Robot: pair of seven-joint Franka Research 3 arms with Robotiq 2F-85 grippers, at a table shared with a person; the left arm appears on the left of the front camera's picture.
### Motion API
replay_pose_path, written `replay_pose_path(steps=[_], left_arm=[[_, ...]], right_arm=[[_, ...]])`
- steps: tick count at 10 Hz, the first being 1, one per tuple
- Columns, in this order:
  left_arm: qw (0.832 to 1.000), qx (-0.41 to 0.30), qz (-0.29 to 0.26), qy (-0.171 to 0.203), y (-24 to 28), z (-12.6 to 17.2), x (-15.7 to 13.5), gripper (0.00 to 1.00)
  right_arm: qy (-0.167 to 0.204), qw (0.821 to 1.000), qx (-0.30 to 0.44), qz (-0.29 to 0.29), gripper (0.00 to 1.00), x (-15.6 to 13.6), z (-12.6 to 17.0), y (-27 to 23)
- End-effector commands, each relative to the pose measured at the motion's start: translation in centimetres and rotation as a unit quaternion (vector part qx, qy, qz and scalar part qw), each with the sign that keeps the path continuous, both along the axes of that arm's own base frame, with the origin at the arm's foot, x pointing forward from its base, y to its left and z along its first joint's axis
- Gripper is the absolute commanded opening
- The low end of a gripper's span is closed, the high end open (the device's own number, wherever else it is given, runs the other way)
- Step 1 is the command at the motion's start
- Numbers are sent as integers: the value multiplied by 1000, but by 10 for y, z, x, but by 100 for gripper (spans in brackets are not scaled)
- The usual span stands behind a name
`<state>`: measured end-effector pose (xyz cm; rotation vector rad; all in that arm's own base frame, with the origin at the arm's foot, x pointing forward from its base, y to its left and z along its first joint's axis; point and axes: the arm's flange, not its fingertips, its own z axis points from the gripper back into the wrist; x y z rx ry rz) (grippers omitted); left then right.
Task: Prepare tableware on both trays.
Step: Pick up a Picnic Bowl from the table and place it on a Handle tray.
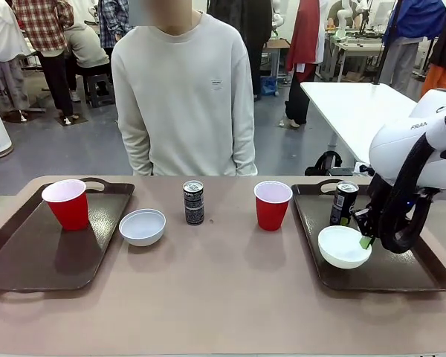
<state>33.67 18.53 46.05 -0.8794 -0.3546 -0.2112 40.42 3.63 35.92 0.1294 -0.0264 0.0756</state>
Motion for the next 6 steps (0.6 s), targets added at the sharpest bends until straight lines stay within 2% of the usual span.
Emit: replay_pose_path(steps=[1,2,4,5,6], left_arm=[[1000,-5,-1,-2,1,1,-1,100],[1000,-5,-1,-2,1,1,-1,100],[1000,-5,-1,-2,1,1,-1,100],[1000,-5,-1,-2,1,1,-1,100],[1000,-5,-1,-2,1,1,-1,100]], right_arm=[[-15,1000,16,15,63,0,5,3],[-16,1000,17,13,100,-2,7,2],[-14,1000,19,11,100,-3,6,1],[-8,1000,17,3,86,-6,9,1],[0,1000,13,4,57,-11,16,1]])
